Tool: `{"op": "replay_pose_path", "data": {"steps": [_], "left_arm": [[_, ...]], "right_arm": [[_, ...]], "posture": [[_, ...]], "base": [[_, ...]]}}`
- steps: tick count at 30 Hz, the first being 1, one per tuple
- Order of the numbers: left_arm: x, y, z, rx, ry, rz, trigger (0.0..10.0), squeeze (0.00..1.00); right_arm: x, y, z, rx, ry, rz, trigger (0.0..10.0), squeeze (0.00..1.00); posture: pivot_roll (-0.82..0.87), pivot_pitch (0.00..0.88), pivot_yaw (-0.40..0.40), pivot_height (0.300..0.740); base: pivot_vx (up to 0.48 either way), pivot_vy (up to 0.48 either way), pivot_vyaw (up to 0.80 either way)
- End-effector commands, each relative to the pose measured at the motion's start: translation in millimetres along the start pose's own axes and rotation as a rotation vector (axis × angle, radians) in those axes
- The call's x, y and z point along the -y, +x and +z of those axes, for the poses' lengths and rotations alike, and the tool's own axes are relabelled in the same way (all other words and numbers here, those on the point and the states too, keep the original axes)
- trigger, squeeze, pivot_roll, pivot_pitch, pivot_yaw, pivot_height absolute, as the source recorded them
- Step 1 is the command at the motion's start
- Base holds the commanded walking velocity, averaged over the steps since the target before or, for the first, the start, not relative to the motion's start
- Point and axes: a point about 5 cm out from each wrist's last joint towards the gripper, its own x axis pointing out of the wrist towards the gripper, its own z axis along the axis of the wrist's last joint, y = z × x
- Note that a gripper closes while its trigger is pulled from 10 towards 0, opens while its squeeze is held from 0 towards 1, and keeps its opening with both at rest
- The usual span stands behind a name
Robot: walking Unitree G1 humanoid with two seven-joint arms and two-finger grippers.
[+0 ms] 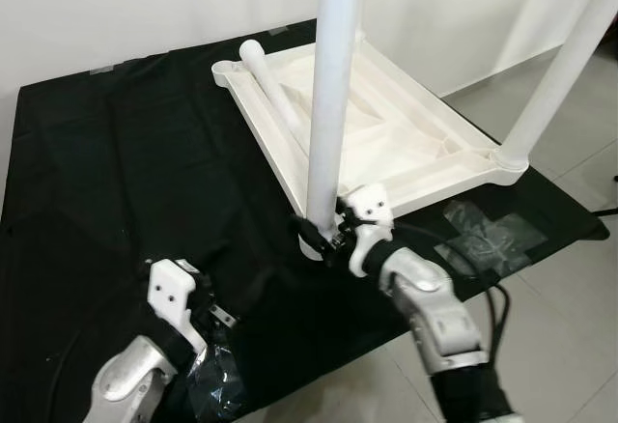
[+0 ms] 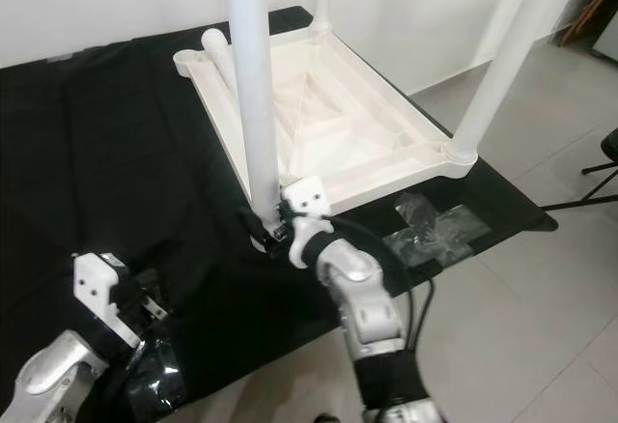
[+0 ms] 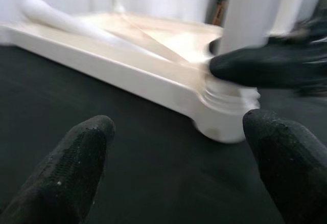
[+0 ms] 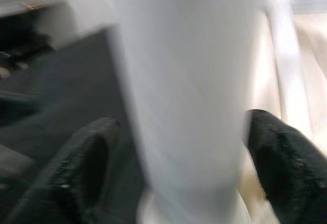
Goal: Building children table
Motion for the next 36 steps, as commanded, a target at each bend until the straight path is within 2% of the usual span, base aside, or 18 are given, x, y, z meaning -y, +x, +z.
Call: {"op": "replay_pose_path", "data": {"steps": [1, 5, 7, 8, 9, 10, 13, 14, 15, 16, 20, 21, 22, 23, 32, 33, 36], "left_arm": [[-0.4, -3.5, -7.8, -0.036, 0.022, 0.006, 10.0, 0.00], [0.7, -4.1, -9.6, -0.042, 0.032, 0.003, 10.0, 0.00], [5.2, -5.5, -24.7, -0.099, 0.038, -0.028, 10.0, 0.00], [5.2, -5.5, -24.7, -0.099, 0.038, -0.028, 10.0, 0.00], [7.5, -6.7, -30.5, -0.121, 0.038, -0.042, 10.0, 0.00], [13.0, -8.9, -37.8, -0.148, 0.036, -0.067, 10.0, 0.00], [20.7, -11.9, -44.4, -0.179, 0.058, -0.113, 10.0, 0.00], [25.0, -14.7, -47.2, -0.193, 0.068, -0.144, 10.0, 0.00], [25.0, -14.7, -47.2, -0.193, 0.068, -0.144, 10.0, 0.00], [26.5, -17.8, -48.8, -0.196, 0.065, -0.159, 10.0, 0.00], [27.1, -20.9, -48.6, -0.182, 0.058, -0.159, 10.0, 0.00], [27.7, -21.7, -48.2, -0.171, 0.055, -0.149, 10.0, 0.00], [28.2, -22.1, -48.0, -0.164, 0.055, -0.143, 10.0, 0.00], [28.4, -23.0, -47.2, -0.157, 0.050, -0.135, 10.0, 0.00], [30.7, -29.7, -45.6, -0.144, 0.041, -0.131, 10.0, 0.00], [31.6, -30.8, -45.7, -0.146, 0.037, -0.133, 10.0, 0.00], [32.4, -31.7, -45.6, -0.147, 0.035, -0.135, 10.0, 0.00]], "right_arm": [[-9.8, 2.0, -0.8, -0.010, 0.006, 0.113, 10.0, 0.00], [-11.6, 0.3, -1.3, -0.015, -0.003, 0.138, 10.0, 0.00], [-5.3, -1.2, -5.9, -0.058, -0.066, 0.307, 10.0, 0.00], [-5.3, -1.2, -5.9, -0.058, -0.066, 0.307, 10.0, 0.00], [-1.6, -1.9, -7.8, -0.078, -0.085, 0.361, 10.0, 0.00], [5.8, 0.0, -9.0, -0.093, -0.089, 0.390, 10.0, 0.00], [14.8, 3.9, -8.9, -0.101, -0.079, 0.401, 10.0, 0.00], [25.3, 8.7, -7.8, -0.113, -0.072, 0.397, 10.0, 0.00], [25.3, 8.7, -7.8, -0.113, -0.072, 0.397, 10.0, 0.00], [34.7, 12.4, -4.9, -0.126, -0.069, 0.402, 10.0, 0.00], [47.2, 16.2, 2.7, -0.143, -0.070, 0.428, 10.0, 0.00], [50.8, 16.0, 5.5, -0.153, -0.074, 0.453, 3.4, 0.00], [52.7, 15.6, 7.0, -0.160, -0.076, 0.470, 3.4, 0.00], [54.3, 15.0, 7.8, -0.171, -0.073, 0.485, 0.0, 0.00], [61.9, 6.6, -1.7, -0.205, -0.060, 0.491, 0.0, 0.00], [61.6, 2.7, -8.5, -0.207, -0.066, 0.443, 0.0, 0.00], [61.8, 0.3, -13.2, -0.207, -0.071, 0.409, 0.0, 0.00]], "posture": [[-0.04, 0.124, 0.000, 0.740], [-0.03, 0.122, 0.003, 0.740], [-0.01, 0.102, 0.004, 0.740], [-0.01, 0.102, 0.004, 0.740], [-0.01, 0.102, 0.004, 0.740], [-0.02, 0.102, 0.010, 0.740], [-0.02, 0.100, 0.011, 0.740], [-0.01, 0.099, 0.011, 0.740], [-0.01, 0.099, 0.011, 0.740], [0.01, 0.093, 0.008, 0.740], [0.03, 0.085, 0.004, 0.740], [0.04, 0.081, -0.005, 0.740], [0.04, 0.081, -0.005, 0.740], [0.04, 0.081, -0.005, 0.740], [0.04, 0.088, -0.009, 0.740], [0.04, 0.096, -0.007, 0.740], [0.04, 0.099, -0.007, 0.740]], "base": [[0.000, 0.000, 0.00], [0.000, 0.000, 0.00], [0.000, 0.000, 0.00], [0.000, 0.000, 0.00], [0.000, 0.000, 0.00], [0.000, 0.000, 0.00], [0.000, 0.000, 0.00], [0.000, 0.000, 0.00], [0.000, 0.000, 0.00], [0.000, 0.000, 0.00], [0.000, 0.000, 0.00], [0.000, 0.000, 0.00], [0.000, 0.000, 0.00], [0.000, 0.000, 0.00], [0.000, 0.000, 0.00], [0.000, 0.000, 0.00], [0.000, 0.000, 0.00]]}}
